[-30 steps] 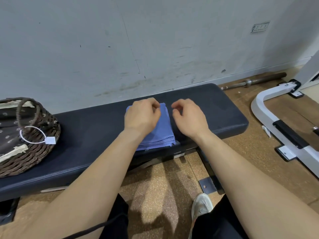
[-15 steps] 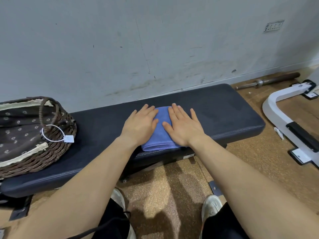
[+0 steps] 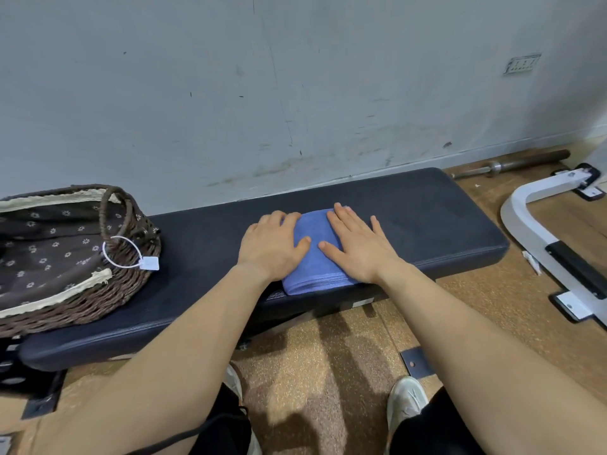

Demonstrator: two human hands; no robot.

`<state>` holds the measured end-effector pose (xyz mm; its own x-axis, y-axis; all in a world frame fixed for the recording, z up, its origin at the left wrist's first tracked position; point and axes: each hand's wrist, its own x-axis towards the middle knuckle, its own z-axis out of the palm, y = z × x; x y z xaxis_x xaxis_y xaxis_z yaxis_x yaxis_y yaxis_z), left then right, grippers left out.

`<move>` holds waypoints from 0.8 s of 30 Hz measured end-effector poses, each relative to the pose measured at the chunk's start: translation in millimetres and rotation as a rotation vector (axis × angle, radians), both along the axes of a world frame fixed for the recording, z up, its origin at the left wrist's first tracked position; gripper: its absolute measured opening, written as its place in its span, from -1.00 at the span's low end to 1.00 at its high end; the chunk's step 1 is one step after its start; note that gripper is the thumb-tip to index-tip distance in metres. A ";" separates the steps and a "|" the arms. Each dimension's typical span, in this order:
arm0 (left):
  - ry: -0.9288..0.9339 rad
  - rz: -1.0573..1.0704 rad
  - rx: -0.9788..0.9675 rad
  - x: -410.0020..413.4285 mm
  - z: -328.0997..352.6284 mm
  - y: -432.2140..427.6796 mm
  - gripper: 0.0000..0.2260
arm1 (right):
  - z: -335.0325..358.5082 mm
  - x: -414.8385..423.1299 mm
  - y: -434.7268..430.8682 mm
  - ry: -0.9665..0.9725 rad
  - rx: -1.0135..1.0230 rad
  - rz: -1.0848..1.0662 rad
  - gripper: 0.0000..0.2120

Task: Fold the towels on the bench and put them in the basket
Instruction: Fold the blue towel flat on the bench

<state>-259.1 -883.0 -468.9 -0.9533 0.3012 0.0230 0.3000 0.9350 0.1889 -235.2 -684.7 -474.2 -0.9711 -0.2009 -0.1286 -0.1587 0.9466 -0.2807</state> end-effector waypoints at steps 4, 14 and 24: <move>-0.040 0.199 -0.010 14.5 21.9 -7.9 -0.65 | 16.4 3.6 1.1 0.201 0.076 0.011 -0.36; -0.112 0.402 -0.059 41.5 34.3 -25.8 -0.58 | 26.0 42.5 -23.2 0.130 0.030 0.263 -0.35; 0.147 -0.362 -0.109 62.0 11.9 -46.6 -0.44 | -0.9 63.2 -20.3 0.335 0.160 0.334 -0.23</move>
